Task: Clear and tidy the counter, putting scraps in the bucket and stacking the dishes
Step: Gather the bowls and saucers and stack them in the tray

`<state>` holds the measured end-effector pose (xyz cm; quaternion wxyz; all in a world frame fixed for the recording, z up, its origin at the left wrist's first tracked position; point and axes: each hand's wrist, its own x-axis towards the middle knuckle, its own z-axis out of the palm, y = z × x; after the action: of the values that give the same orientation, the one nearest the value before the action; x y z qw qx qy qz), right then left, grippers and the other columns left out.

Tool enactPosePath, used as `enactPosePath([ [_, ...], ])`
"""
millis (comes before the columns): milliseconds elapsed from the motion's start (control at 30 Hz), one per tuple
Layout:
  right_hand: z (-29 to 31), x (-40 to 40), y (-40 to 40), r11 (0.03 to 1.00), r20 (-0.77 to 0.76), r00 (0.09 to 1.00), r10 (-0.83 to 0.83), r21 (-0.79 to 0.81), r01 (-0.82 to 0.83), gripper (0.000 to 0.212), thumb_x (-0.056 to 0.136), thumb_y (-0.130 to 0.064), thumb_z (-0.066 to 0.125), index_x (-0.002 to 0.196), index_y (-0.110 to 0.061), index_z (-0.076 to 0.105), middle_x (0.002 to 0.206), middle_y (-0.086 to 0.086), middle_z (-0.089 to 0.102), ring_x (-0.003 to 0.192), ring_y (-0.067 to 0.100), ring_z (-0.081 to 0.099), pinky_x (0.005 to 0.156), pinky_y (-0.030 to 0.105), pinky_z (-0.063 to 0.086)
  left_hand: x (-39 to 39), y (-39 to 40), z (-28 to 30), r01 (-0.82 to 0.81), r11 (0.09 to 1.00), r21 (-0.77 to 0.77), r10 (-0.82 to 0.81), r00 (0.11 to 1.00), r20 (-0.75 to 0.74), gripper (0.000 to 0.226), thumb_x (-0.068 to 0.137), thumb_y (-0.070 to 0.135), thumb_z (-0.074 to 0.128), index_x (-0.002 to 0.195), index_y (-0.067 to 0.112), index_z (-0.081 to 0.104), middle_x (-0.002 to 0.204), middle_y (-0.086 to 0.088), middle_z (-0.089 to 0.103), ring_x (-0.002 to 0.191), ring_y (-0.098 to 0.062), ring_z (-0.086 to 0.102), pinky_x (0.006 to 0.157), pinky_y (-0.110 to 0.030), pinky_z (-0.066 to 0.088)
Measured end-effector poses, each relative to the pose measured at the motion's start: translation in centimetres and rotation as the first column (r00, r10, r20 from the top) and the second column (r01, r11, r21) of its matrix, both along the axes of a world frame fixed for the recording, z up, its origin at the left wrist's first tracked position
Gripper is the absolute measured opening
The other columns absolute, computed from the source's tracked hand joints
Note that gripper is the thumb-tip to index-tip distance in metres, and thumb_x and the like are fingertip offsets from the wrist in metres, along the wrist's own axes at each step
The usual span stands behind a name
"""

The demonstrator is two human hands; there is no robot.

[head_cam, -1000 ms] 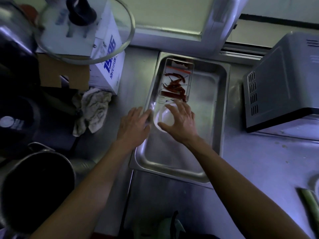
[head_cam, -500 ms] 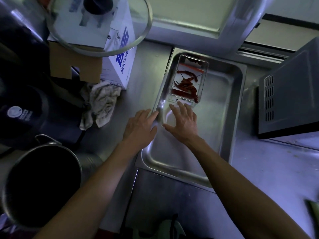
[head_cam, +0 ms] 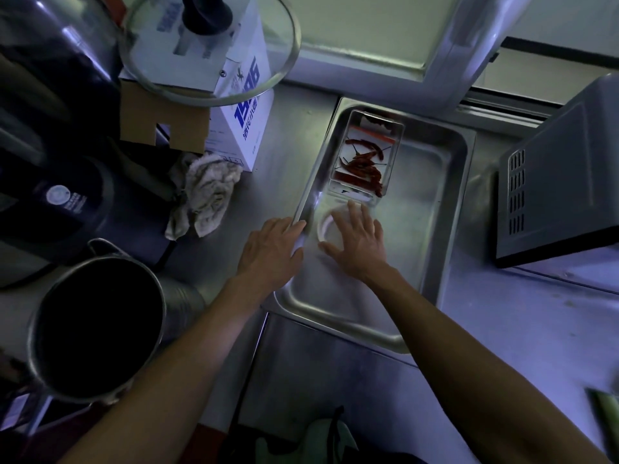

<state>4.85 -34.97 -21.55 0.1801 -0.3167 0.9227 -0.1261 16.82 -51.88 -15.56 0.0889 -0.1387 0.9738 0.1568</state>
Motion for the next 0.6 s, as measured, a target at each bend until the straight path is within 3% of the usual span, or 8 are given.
enactPosePath([
  [167, 1.5, 1.3, 3.5, 0.999, -0.014, 0.999, -0.033, 0.008, 0.033, 0.066, 0.096, -0.060, 0.045, 0.153, -0.029, 0.029, 0.168, 0.005, 0.007, 0.154, 0.029, 0.001, 0.122, 0.052, 0.012, 1.7, 3.0, 1.7, -0.035, 0.999, 0.035, 0.037, 0.998, -0.052, 0.056, 0.088, 0.029, 0.060, 0.142, 0.020, 0.049, 0.146, -0.006, 0.048, 0.134, -0.028, 0.041, 0.106, -0.049, 0.038],
  [333, 2.5, 2.9, 6.9, 0.998, -0.041, 0.998, -0.041, -0.049, 0.039, 0.065, 0.096, -0.051, 0.052, 0.153, -0.026, 0.033, 0.164, 0.009, 0.021, 0.151, 0.032, 0.018, 0.117, 0.048, 0.023, 4.1, 6.7, 3.0, -0.055, 0.997, 0.045, 0.059, 0.995, -0.078, 0.056, 0.085, 0.025, 0.061, 0.139, 0.018, 0.052, 0.143, -0.004, 0.051, 0.132, -0.027, 0.042, 0.104, -0.049, 0.040],
  [600, 5.3, 5.8, 12.0, 0.991, -0.022, 0.999, -0.035, -0.133, 0.032, 0.063, 0.097, -0.045, 0.054, 0.153, -0.024, 0.034, 0.163, 0.010, 0.025, 0.151, 0.030, 0.019, 0.119, 0.046, 0.024, 7.9, 11.7, 4.7, -0.074, 0.997, -0.009, 0.072, 0.993, -0.089, 0.054, 0.089, 0.028, 0.062, 0.140, 0.016, 0.051, 0.141, -0.006, 0.053, 0.132, -0.029, 0.044, 0.105, -0.048, 0.041],
])
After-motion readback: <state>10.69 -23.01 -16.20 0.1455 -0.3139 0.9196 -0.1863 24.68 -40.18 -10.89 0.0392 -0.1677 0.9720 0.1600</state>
